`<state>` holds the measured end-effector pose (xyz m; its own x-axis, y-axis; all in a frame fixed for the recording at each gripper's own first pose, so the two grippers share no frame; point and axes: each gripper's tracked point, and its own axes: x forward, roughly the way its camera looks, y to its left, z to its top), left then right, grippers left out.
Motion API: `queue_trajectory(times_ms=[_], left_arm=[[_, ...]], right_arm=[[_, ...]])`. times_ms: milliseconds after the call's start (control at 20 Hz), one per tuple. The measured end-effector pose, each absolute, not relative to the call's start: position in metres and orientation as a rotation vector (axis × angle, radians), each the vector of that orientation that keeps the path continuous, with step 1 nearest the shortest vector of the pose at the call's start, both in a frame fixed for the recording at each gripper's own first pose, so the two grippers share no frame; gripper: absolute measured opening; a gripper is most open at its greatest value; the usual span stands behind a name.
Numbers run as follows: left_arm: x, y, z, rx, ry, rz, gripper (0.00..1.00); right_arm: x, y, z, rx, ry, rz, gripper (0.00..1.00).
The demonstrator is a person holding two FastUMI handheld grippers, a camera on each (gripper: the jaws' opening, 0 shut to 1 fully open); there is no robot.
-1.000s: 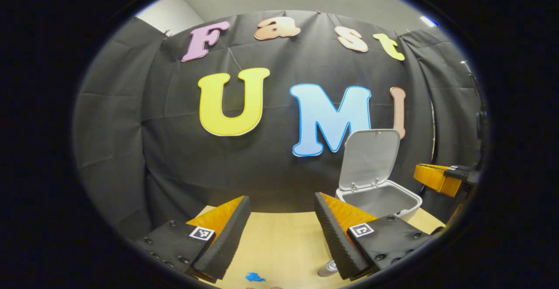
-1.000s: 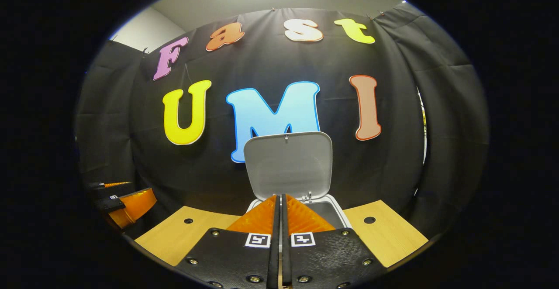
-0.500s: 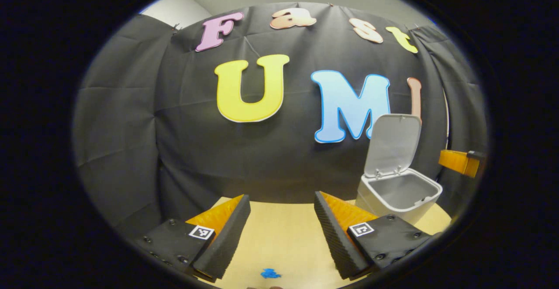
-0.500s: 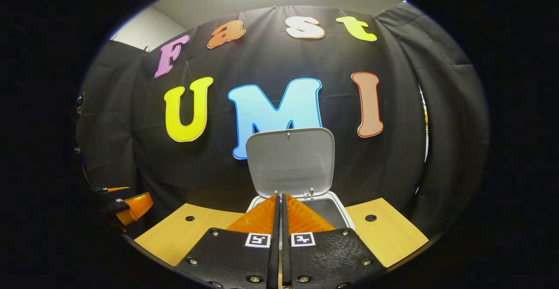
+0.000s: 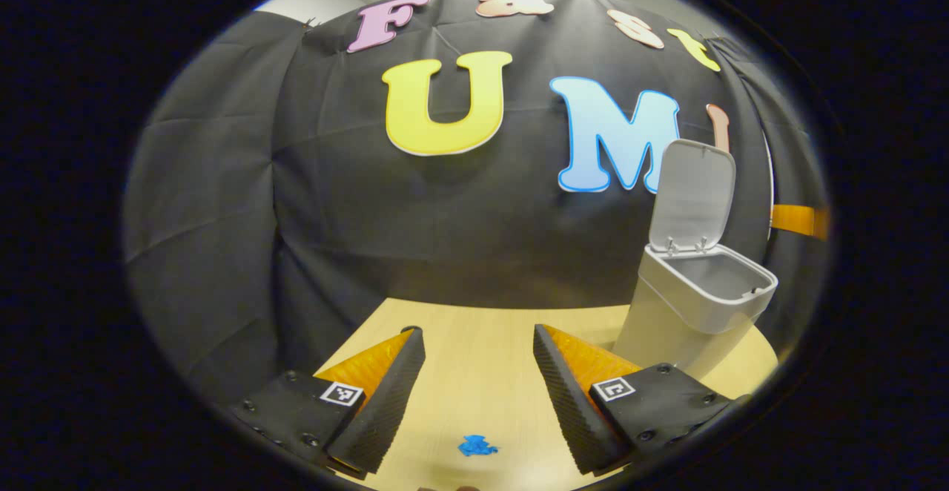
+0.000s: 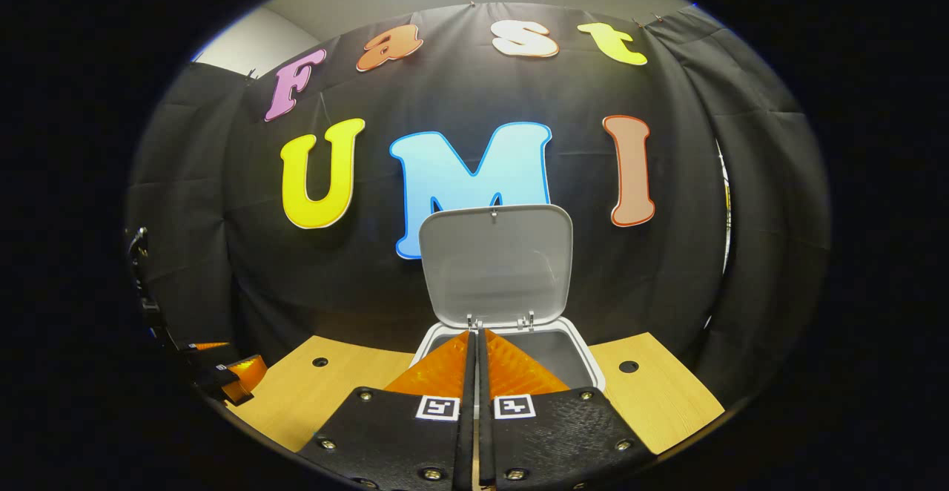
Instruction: Press the lid of the desktop garbage bin to open it, pick up the crumpled paper on the desktop and throw it into the bin, then pick up the pop can on the desktop and drop it into the bin, and finally close the garbage bin lid.
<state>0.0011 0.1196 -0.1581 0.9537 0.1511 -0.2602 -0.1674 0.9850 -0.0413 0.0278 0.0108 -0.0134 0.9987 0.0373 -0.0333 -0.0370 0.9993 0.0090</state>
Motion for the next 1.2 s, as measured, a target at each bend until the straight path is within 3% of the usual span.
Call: queue_trajectory(times_ms=[450,600,850,1000,1200], left_arm=[[-0.018,0.141,-0.259,-0.090,0.416,0.204,0.94],[-0.028,0.140,-0.293,-0.105,0.471,0.207,1.00],[-0.042,0.136,-0.342,-0.126,0.554,0.201,0.94],[-0.043,0.129,-0.364,-0.143,0.591,0.179,1.00],[-0.035,0.126,-0.389,-0.156,0.633,0.156,1.00]], right_arm=[[0.026,0.012,-0.029,-0.021,0.085,0.032,0.03],[0.026,0.014,-0.033,-0.028,0.104,0.031,0.03],[0.025,0.016,-0.044,-0.056,0.141,0.029,0.03],[0.023,0.016,-0.050,-0.068,0.163,0.025,0.03],[0.022,0.015,-0.058,-0.074,0.192,0.016,0.03]])
